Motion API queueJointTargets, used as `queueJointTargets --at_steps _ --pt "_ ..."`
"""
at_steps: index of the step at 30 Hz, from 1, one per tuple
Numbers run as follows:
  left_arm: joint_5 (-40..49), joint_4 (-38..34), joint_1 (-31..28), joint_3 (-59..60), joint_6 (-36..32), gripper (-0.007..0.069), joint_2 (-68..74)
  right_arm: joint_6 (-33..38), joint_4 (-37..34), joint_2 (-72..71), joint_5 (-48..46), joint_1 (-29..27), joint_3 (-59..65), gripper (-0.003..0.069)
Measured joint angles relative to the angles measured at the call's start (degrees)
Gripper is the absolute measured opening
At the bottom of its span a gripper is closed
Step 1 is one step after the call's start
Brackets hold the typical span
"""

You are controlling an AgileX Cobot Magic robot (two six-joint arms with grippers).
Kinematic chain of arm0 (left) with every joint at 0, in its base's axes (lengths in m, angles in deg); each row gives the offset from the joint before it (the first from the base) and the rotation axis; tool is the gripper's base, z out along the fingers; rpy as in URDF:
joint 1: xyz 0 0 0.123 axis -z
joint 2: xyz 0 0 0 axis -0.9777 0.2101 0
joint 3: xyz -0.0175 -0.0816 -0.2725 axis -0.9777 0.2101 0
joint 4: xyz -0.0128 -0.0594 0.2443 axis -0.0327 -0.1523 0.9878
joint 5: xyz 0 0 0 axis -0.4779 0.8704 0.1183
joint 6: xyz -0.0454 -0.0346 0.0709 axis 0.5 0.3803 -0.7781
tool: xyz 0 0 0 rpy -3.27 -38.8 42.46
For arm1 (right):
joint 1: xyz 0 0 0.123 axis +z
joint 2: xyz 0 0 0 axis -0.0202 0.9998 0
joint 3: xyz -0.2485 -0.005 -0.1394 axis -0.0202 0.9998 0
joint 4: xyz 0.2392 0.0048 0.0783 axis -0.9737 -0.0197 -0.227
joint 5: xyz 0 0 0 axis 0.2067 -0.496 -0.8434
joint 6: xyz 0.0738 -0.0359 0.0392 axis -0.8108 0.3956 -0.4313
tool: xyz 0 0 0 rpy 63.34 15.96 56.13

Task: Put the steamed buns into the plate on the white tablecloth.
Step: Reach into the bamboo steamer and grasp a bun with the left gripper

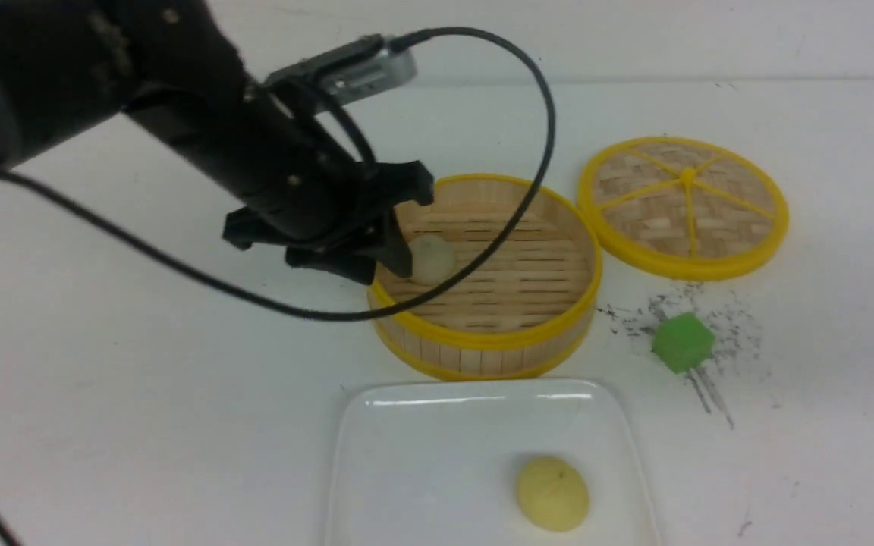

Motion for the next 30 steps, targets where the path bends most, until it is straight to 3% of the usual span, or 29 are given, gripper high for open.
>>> queueJointTargets --at_steps 5,13,30 --pt "5.81 9.07 3.97 -15.64 1.54 0.0329 11.55 0.0 -0.59 -2.31 6.06 -0.06 6.43 -0.0014" --pt "11.16 22.17 5.75 -31.89 7.4 0.0335 24.0 0.0 -1.37 -1.66 9.3 -0.06 7.52 -0.0011" --pt "8.49 23.17 5.75 -34.06 11.66 0.0314 31.78 0.0 -3.35 -1.65 11.23 -0.06 7.54 -0.0003"
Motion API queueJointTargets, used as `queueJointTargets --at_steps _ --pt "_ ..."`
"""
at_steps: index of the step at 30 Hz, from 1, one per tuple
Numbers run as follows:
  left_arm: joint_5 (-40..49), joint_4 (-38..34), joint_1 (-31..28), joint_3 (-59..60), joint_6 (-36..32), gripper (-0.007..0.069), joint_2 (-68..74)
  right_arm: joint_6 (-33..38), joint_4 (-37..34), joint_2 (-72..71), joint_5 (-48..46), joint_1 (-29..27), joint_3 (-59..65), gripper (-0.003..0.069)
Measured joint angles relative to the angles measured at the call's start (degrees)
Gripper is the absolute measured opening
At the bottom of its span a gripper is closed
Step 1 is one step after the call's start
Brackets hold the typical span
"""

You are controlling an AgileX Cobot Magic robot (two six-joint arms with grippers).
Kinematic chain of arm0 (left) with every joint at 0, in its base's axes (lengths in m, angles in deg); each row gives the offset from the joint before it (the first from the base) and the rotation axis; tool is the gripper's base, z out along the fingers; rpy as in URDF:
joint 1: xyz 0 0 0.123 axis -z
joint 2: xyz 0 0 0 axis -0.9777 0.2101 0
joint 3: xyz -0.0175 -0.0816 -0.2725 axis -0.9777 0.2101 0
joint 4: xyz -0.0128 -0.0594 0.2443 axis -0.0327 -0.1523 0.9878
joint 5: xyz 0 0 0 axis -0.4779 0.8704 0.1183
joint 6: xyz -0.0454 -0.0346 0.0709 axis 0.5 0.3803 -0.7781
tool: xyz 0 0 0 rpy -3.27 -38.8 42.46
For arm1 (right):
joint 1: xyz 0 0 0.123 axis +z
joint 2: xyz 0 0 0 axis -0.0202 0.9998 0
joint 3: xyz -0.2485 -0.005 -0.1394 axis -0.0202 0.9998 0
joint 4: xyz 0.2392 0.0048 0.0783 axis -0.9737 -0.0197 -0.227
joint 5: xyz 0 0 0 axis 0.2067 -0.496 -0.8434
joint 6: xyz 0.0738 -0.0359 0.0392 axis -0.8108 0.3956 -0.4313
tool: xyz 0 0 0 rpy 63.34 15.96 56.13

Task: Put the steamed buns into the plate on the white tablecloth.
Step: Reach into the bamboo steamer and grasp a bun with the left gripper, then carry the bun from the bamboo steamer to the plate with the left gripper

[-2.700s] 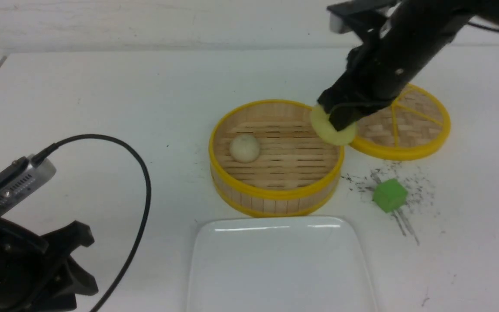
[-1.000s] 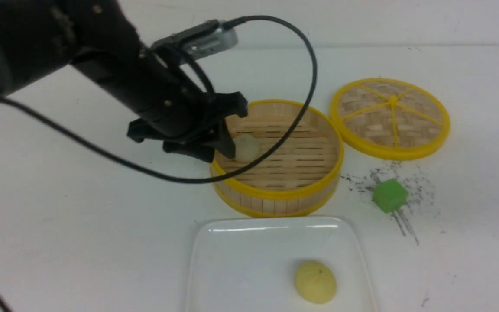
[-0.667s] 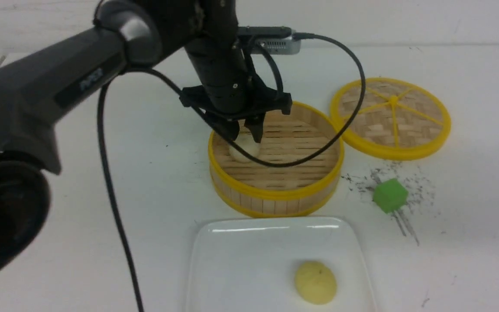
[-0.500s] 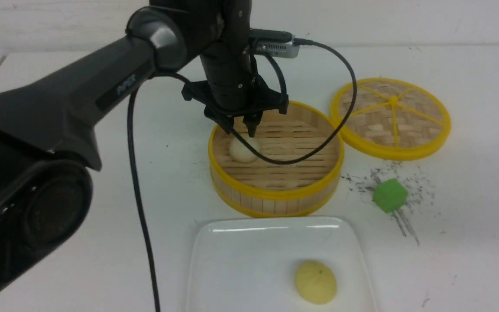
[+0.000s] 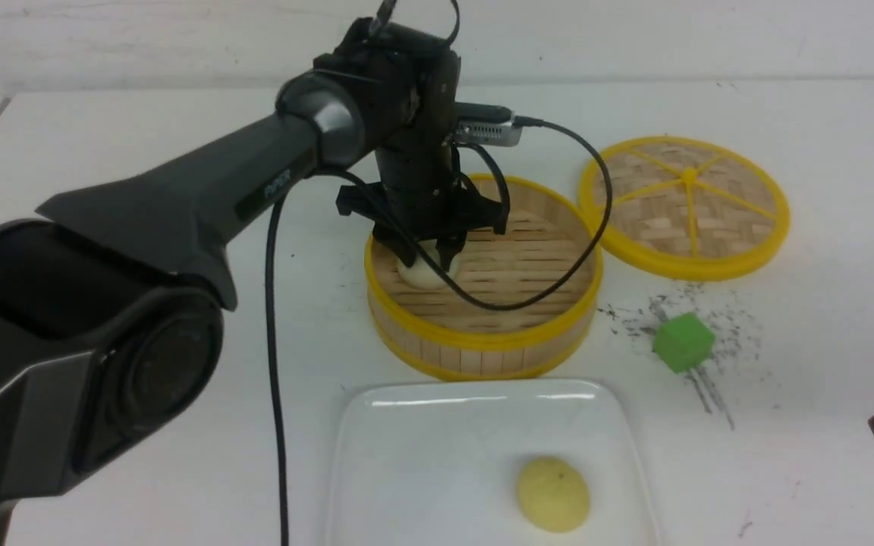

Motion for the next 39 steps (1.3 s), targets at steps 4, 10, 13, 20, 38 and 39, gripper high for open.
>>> queueJointTargets --at_steps 4,10,13,20,38,39 --pt "0.24 0.0 0.0 -0.25 0.34 0.0152 0.0 0.0 -0.13 0.0 0.24 0.0 0.0 0.0" --pt "3.26 -1.15 0.0 -0.25 0.34 0.0025 -1.9 0.0 -0.15 0.0 1.7 0.0 0.0 0.0001" --pt "4.62 -2.07 0.0 -0.15 0.34 0.0025 -4.55 0.0 -0.15 0.0 1.76 0.0 0.0 0.0001" --pt "7.05 -5.88 0.07 1.0 -3.54 0.0025 -22.49 0.0 -0.36 0.05 2.25 0.0 0.0 0.0008" --pt "-4.59 -11.77 11.75 48.51 -2.53 0.0048 -34.95 0.0 -1.04 0.22 2.25 0.0 0.05 0.0025" --pt "-4.9 -11.69 11.75 48.67 -2.53 0.0048 -34.95 0.0 -1.04 0.22 2.25 0.0 0.05 0.0025"
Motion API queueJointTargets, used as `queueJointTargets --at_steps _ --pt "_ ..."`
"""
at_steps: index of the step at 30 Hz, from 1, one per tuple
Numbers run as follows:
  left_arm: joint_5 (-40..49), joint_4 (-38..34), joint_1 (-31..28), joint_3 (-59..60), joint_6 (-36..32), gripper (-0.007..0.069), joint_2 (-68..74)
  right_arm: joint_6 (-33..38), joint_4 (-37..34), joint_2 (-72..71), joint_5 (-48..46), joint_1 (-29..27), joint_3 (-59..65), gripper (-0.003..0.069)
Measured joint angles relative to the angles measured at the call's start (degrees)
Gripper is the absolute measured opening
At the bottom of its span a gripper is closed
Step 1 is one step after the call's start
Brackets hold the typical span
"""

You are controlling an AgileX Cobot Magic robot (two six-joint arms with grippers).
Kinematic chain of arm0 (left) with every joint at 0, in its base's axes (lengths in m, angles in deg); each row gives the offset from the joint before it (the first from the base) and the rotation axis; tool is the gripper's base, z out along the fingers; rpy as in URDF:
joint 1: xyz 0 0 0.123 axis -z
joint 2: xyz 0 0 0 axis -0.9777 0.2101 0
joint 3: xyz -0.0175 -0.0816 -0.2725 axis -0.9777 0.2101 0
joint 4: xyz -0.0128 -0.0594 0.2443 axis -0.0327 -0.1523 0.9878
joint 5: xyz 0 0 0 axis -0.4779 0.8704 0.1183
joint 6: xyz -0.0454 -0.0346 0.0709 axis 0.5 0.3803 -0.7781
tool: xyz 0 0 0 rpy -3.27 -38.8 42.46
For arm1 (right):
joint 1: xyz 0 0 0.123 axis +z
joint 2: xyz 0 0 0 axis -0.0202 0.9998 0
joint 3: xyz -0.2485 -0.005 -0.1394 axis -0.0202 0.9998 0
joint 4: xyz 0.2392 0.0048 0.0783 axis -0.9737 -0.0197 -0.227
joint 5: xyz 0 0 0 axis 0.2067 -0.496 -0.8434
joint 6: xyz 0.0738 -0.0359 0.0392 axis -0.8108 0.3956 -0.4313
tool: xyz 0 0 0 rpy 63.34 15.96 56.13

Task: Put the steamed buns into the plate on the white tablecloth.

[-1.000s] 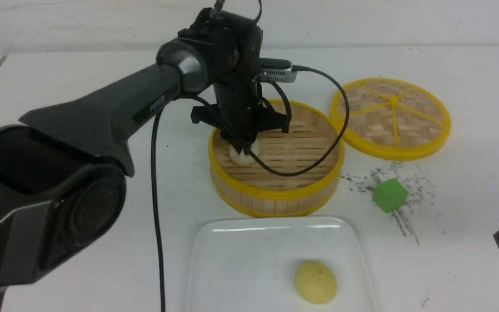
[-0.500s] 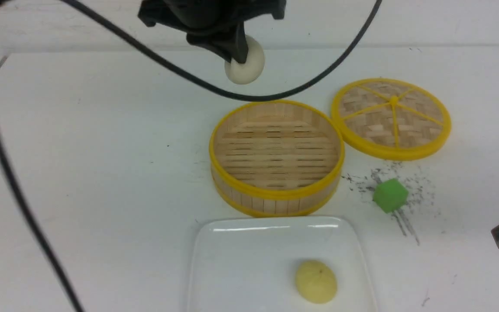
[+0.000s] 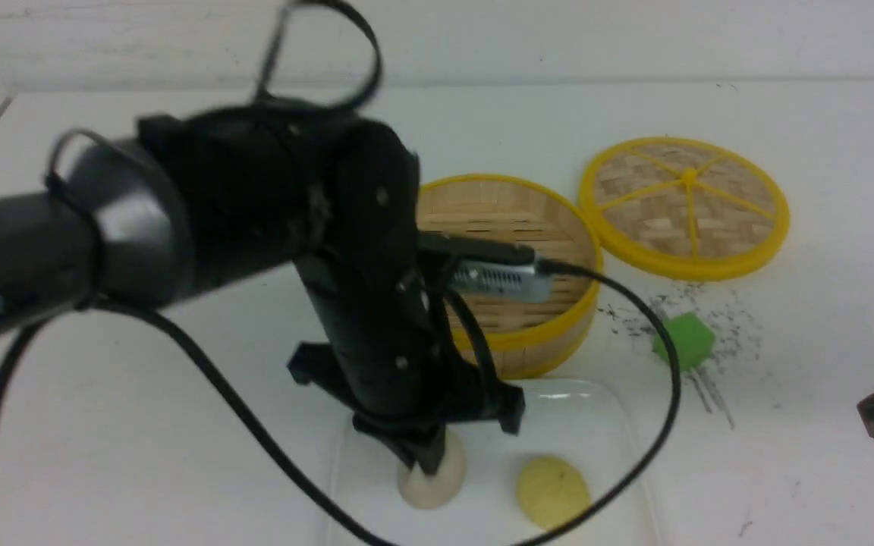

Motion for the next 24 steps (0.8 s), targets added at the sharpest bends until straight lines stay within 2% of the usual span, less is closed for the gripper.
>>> queueJointTargets --at_steps 6,9,10,11,14,20,24 --pt "-5.94 2.45 2.21 0.87 4.05 0.0127 4.36 0.0 -0.27 0.0 -0.05 0.0 0.0 0.0032" --pt "-7.99 4.53 2.21 0.89 7.59 0.0231 5.11 0.0 -0.2 -0.32 -1.04 0.0 -0.08 0.0036" --pt "-8.06 4.72 2.21 0.89 7.71 0.0245 5.11 0.0 -0.2 -0.46 -1.26 0.0 -0.06 0.0036" --pt "-8.62 5.24 2.21 0.89 8.47 0.0299 5.11 0.0 -0.08 -1.34 -2.18 0.0 -0.55 0.0036" --pt "-8.73 6.1 2.21 0.24 8.9 0.038 5.11 0.0 0.84 -5.37 -5.29 0.0 -2.6 0.0037" --pt "-7.79 7.14 2.21 -3.74 9.03 0.0424 5.06 -0.46 4.53 -18.07 -10.25 0.0 -4.67 0.0041" --pt "-7.1 8.11 2.21 -6.25 9.03 0.0426 5.0 -6.84 8.88 -33.32 -10.71 0.0 -4.17 0.0046"
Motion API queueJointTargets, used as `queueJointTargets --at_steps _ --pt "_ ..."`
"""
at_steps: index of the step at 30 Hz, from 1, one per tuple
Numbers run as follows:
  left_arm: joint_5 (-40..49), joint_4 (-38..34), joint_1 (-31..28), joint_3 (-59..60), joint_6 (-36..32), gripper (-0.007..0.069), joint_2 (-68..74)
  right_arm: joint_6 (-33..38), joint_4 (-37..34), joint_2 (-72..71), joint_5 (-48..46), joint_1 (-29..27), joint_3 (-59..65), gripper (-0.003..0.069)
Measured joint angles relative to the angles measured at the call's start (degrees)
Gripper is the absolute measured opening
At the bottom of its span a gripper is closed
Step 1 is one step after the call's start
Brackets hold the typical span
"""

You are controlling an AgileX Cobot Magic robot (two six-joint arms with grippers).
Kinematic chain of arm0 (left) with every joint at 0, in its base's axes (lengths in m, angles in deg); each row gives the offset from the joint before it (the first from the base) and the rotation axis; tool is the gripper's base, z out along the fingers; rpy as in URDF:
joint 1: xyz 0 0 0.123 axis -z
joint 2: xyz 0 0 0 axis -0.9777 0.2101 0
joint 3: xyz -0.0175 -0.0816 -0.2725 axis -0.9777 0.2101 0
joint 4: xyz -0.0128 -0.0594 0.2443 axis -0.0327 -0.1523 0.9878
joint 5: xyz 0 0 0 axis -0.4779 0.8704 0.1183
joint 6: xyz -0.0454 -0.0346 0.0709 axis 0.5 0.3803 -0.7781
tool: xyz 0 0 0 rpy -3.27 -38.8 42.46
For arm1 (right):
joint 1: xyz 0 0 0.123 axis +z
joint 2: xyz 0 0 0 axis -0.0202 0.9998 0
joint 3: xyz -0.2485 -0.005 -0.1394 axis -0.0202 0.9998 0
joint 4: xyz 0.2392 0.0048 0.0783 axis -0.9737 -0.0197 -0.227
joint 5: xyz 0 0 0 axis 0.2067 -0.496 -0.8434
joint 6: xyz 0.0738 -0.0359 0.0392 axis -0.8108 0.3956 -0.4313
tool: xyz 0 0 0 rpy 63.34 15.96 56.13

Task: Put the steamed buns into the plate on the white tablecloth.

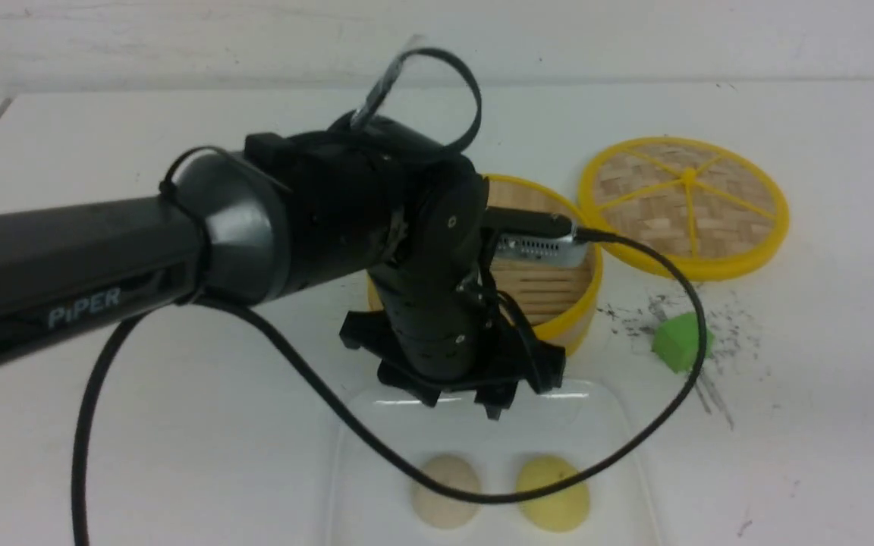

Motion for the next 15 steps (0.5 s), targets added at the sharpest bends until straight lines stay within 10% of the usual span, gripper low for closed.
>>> queueJointTargets --at_steps 7,15 --pt "-0.1 0.6 0.0 -0.24 0.0 0.0353 0.0 -5.11 3.84 -19.89 19.57 0.0 13.29 0.0051" --pt "-0.23 1.43 0.0 -0.3 0.0 0.0104 0.0 -5.54 5.52 -24.66 39.18 -0.06 28.7 0.0043"
